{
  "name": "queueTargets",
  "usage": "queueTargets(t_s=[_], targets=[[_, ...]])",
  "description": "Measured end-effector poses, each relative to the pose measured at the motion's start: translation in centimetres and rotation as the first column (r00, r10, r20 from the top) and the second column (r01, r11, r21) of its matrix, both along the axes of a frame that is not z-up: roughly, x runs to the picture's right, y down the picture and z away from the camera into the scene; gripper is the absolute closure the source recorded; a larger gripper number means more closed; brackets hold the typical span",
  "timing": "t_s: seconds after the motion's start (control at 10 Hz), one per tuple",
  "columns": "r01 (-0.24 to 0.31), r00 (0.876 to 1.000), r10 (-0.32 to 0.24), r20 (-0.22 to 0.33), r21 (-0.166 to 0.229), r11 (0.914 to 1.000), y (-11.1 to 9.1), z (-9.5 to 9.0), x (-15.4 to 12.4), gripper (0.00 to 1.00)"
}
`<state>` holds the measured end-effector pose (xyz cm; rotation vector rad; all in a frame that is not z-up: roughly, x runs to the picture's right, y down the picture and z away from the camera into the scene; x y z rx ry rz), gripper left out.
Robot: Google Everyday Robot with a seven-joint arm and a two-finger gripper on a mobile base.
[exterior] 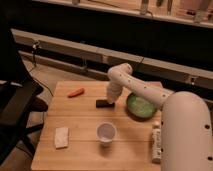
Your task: Push the eraser across the table
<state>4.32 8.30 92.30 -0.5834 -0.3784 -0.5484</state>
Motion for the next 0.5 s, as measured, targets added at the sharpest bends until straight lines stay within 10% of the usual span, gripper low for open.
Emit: queueTargets(t_s=[0.5], targets=[[0.040, 0.999, -0.040, 0.029, -0.021, 0.9990, 0.6, 0.5, -1.3, 1.00]])
